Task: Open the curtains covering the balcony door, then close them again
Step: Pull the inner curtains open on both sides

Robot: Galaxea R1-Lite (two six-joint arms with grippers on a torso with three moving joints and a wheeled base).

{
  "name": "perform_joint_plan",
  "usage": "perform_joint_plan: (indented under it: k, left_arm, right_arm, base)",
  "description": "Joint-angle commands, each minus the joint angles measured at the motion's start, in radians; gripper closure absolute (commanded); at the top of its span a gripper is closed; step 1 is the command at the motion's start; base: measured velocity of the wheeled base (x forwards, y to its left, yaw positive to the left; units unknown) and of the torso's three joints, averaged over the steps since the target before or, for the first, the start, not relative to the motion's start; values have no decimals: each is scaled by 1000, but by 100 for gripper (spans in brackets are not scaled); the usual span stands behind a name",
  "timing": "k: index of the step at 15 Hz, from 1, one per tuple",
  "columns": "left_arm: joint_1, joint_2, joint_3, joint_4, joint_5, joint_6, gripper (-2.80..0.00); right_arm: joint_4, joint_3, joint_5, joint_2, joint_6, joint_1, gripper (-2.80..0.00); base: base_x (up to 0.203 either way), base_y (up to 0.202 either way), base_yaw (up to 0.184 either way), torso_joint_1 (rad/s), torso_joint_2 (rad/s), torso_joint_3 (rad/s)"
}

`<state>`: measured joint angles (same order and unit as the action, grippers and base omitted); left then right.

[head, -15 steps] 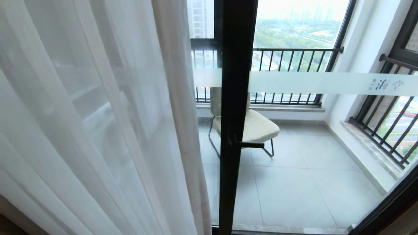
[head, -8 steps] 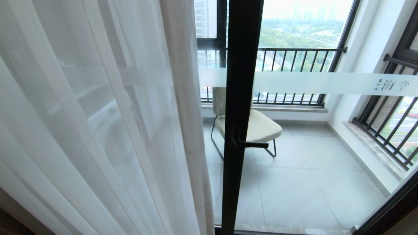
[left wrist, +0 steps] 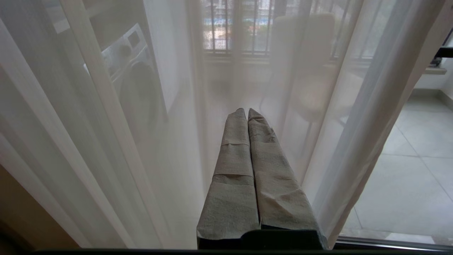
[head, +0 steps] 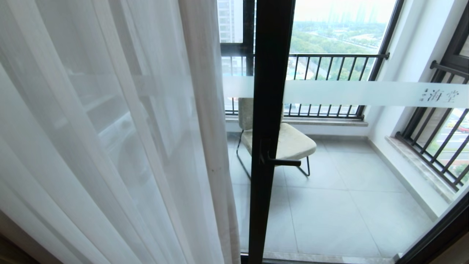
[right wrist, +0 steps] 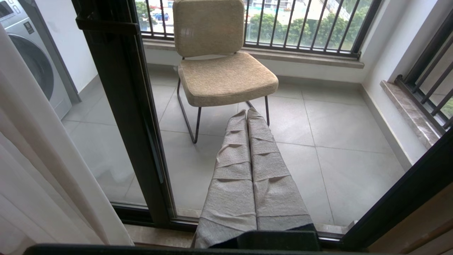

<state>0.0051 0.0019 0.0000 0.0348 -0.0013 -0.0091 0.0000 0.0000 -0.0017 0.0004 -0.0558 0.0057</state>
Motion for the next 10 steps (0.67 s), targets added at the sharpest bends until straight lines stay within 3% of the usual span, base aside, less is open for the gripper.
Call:
perform_joint_plan:
  k: [1, 10]
  left_arm:
    - [1, 0, 0, -1, -1, 4, 0]
    - [1, 0, 0, 164, -19, 11, 0]
  right_arm:
    - [0, 0, 0, 0, -1, 0, 0]
    - [-1, 0, 0, 0, -1, 0, 0]
  base:
    - [0, 0, 0, 0, 0, 0]
    - [0, 0, 0, 0, 0, 0]
